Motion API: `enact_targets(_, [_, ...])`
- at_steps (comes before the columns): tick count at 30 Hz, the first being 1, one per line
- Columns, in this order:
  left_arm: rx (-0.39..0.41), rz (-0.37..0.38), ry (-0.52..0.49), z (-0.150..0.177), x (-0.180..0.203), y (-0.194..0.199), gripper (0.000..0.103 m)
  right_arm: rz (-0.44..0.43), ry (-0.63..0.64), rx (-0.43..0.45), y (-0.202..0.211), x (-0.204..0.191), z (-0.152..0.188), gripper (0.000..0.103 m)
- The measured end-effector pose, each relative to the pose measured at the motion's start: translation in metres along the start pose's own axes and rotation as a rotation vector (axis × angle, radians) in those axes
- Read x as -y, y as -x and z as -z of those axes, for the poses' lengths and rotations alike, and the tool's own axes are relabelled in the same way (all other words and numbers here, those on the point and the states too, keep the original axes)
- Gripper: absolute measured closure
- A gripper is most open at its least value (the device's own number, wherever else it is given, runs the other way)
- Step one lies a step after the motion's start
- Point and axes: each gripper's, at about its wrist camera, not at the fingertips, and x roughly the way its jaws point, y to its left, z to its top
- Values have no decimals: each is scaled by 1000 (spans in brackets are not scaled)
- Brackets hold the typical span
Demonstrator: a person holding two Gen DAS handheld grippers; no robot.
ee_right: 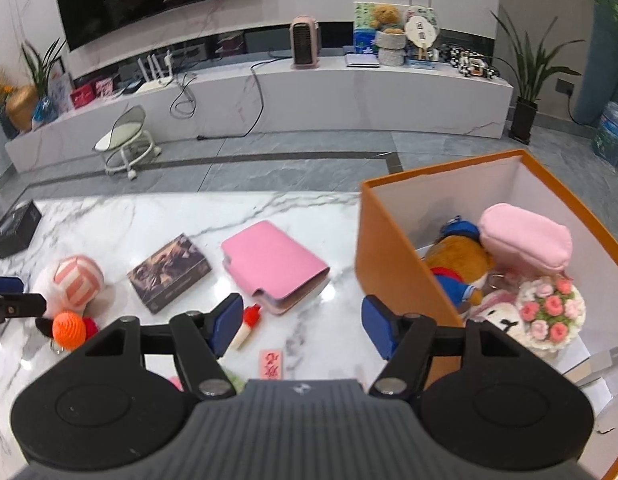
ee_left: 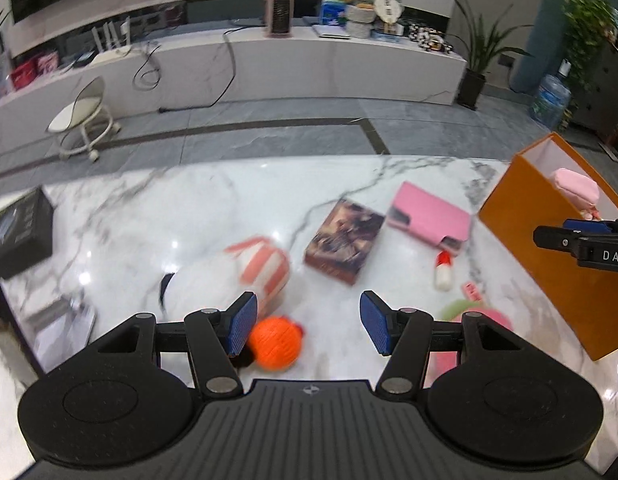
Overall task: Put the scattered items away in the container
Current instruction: 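Move both tools back from the box over the remaining table items, then grasp the pink pompom keychain with the right tool while the left tool grasps the crocheted orange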
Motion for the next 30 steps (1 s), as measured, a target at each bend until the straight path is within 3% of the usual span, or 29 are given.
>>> enact_targets(10, [7, 15, 4, 24, -14, -1, 36, -5, 68, -59, -19, -21, 13, 34])
enact_targets(15, [0, 12, -62, 32, -2, -11, 35, -36, 82, -87, -22, -28, 22, 31])
enact_targets(30, [3, 0, -100, 32, 4, -34, 32, -85, 143, -145, -32, -53, 40, 29])
